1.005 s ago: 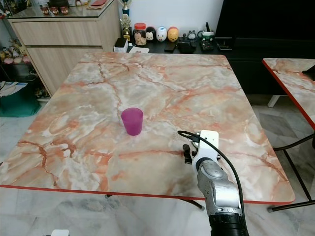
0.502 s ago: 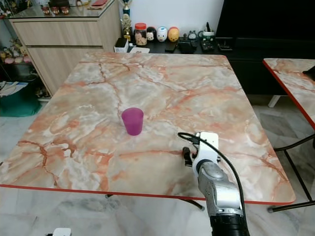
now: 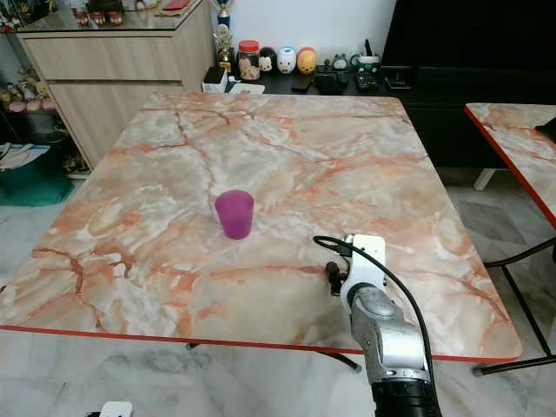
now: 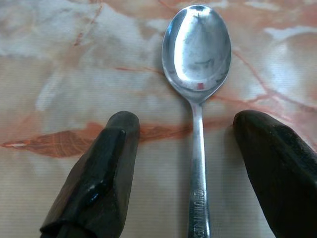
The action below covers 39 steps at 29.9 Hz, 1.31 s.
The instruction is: Setting the table
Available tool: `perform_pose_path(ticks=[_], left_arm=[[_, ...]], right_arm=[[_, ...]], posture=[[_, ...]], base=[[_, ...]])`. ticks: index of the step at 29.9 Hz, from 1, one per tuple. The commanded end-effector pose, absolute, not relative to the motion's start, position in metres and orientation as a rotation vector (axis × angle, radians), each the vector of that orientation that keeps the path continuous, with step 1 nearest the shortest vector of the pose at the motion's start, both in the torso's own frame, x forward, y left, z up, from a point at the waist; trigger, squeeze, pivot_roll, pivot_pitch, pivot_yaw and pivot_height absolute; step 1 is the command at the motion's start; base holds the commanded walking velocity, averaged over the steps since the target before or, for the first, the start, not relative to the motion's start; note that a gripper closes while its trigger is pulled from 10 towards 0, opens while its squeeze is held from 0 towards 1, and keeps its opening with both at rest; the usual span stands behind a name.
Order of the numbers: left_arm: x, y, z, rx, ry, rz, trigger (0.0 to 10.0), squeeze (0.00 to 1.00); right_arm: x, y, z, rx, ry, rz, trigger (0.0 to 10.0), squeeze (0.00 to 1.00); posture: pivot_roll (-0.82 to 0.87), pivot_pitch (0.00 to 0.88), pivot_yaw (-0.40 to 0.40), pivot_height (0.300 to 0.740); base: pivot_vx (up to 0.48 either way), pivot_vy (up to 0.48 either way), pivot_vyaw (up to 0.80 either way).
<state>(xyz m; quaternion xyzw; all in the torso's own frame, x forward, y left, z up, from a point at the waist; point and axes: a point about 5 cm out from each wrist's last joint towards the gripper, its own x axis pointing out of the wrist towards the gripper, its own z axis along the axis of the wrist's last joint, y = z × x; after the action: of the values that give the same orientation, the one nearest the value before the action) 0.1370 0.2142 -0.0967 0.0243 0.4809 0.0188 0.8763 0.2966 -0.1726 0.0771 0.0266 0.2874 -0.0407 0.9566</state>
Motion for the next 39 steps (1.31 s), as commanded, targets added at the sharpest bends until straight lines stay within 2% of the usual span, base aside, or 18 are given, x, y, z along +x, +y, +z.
perform_pose_path(ticks=[1, 11, 13, 14, 20, 21, 22, 23, 24, 39], left_arm=[[0.1352, 0.2169, -0.0969, 0.056, 1.013, 0.043, 10.0, 0.00], [0.1348, 0.2138, -0.0976, 0.052, 1.014, 0.036, 10.0, 0.00], [0.1350, 0.2100, -0.0983, 0.051, 1.015, 0.032, 10.0, 0.00], [0.1352, 0.2082, -0.0986, 0.050, 1.015, 0.030, 10.0, 0.00], [0.1350, 0.2083, -0.0986, 0.048, 1.015, 0.031, 10.0, 0.00], [0.1351, 0.2083, -0.0986, 0.048, 1.016, 0.031, 10.0, 0.00], [0.1352, 0.2084, -0.0986, 0.048, 1.016, 0.030, 10.0, 0.00], [0.1352, 0.2085, -0.0985, 0.049, 1.016, 0.030, 10.0, 0.00], [0.1355, 0.2088, -0.0984, 0.049, 1.016, 0.030, 10.0, 0.00], [0.1391, 0.2141, -0.0960, 0.060, 1.000, 0.033, 10.0, 0.00]], right_arm=[[0.2954, -0.1735, 0.0775, 0.054, 0.586, -0.081, 0.0, 0.00], [0.2924, -0.1795, 0.0755, 0.042, 0.605, -0.091, 0.0, 0.00], [0.2920, -0.1795, 0.0745, 0.036, 0.614, -0.082, 4.9, 0.00], [0.2915, -0.1791, 0.0733, 0.038, 0.623, -0.079, 10.0, 0.00], [0.2915, -0.1787, 0.0730, 0.040, 0.624, -0.078, 10.0, 0.00], [0.2917, -0.1788, 0.0732, 0.040, 0.622, -0.077, 9.7, 0.00], [0.2921, -0.1789, 0.0738, 0.042, 0.617, -0.077, 4.8, 0.00], [0.2923, -0.1789, 0.0740, 0.043, 0.615, -0.077, 0.5, 0.00], [0.2929, -0.1784, 0.0746, 0.044, 0.611, -0.075, 0.0, 0.00], [0.2971, -0.1741, 0.0770, 0.035, 0.586, -0.061, 0.0, 0.00]], posture=[[-0.06, 0.000, -0.026, 0.740], [-0.07, 0.000, -0.028, 0.740], [-0.07, 0.000, -0.029, 0.740], [-0.06, 0.000, -0.031, 0.740], [-0.06, 0.000, -0.032, 0.740], [-0.07, 0.000, -0.032, 0.740], [-0.06, 0.000, -0.032, 0.740], [-0.06, 0.000, -0.032, 0.740], [-0.07, 0.000, -0.031, 0.740], [-0.06, 0.000, -0.023, 0.740]], base=[[0.000, 0.000, 0.00], [0.000, 0.000, 0.00], [0.000, 0.000, 0.00], [0.000, 0.000, 0.00], [0.000, 0.000, 0.00], [0.000, 0.000, 0.00], [0.000, 0.000, 0.00], [0.000, 0.000, 0.00], [0.000, 0.000, 0.00], [0.000, 0.000, 0.00]])
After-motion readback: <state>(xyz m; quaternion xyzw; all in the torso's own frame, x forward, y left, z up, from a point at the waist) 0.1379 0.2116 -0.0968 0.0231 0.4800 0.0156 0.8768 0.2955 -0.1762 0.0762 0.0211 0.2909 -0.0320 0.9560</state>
